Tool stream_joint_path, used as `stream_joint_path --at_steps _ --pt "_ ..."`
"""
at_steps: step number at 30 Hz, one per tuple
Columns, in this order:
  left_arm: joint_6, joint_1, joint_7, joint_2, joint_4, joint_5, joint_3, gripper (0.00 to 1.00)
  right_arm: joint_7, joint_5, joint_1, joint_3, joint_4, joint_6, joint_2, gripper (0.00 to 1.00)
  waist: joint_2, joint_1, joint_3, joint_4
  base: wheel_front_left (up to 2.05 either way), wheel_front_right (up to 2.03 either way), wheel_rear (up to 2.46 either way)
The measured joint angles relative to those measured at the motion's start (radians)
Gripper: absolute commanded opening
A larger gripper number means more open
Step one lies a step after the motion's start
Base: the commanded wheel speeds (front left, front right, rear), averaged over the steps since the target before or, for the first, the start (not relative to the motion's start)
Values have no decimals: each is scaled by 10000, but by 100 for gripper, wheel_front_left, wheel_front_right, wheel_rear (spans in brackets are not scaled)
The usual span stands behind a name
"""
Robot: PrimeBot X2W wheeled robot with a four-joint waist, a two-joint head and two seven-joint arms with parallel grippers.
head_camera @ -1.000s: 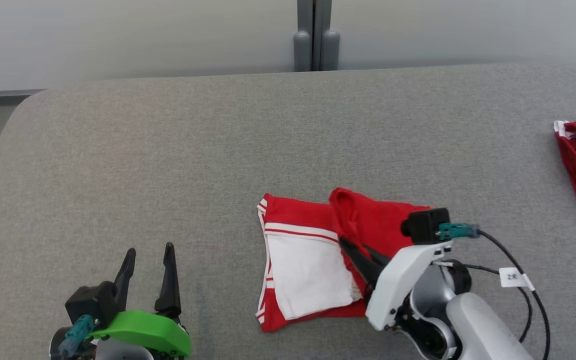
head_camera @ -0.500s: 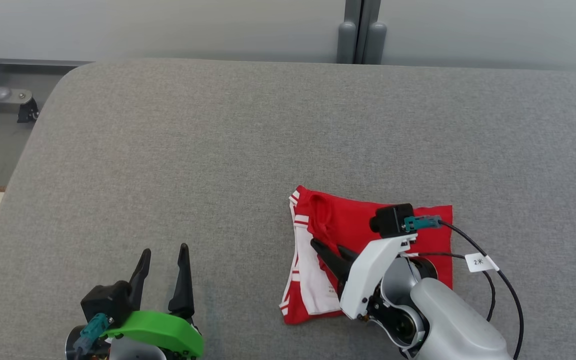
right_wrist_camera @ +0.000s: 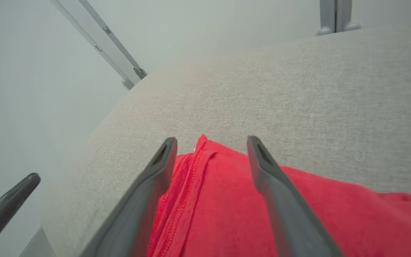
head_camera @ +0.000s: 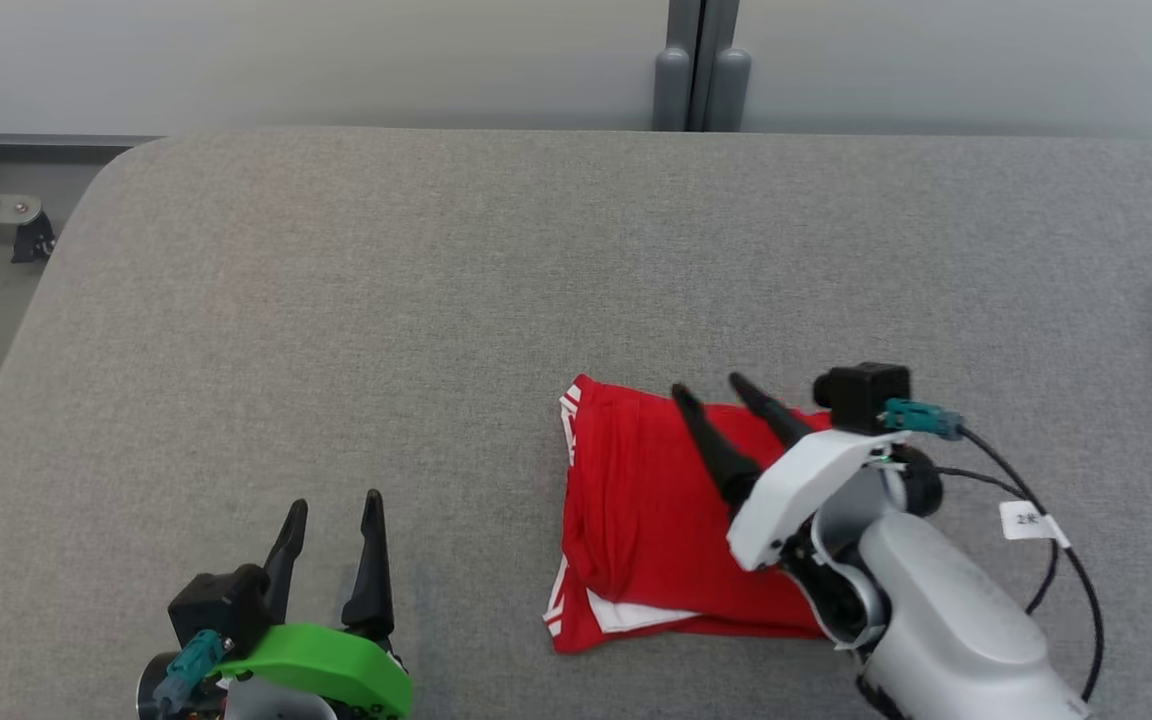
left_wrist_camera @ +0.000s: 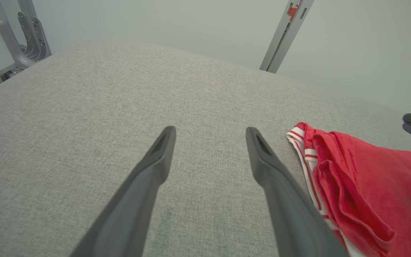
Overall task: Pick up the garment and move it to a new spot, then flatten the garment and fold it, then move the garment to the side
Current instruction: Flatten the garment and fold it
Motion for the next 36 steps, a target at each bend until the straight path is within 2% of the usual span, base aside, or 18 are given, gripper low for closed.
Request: stream_joint_path --at_steps 4,15,20,23,28,36 --pt "-2 -58 -77 4 -6 44 -84 100 -531 -1070 351 -1120 -301 0 -188 100 0 0 7 -214 0 0 0" --pt "-6 -306 -472 -36 98 391 -303 100 -1285 -3235 2092 -3446 -2104 0 -102 100 0 0 -212 -845 0 0 0" --pt "-8 -195 -688 -90 155 481 -54 100 -1463 -3783 2789 -3894 -2433 0 12 100 0 0 -490 -1125 0 0 0" --pt "-6 13 -704 -119 219 564 59 100 -1578 -3967 3115 -3812 -2575 0 82 100 0 0 -697 -1273 0 0 0" --pt "132 326 -738 -44 36 932 456 100 -1703 -4048 3405 -4033 -2746 0 140 100 0 0 -1014 -1504 0 0 0" --pt "59 605 -748 -180 -96 1283 734 100 -1712 -3960 3527 -4040 -2811 0 157 100 0 0 -1242 -1665 0 0 0"
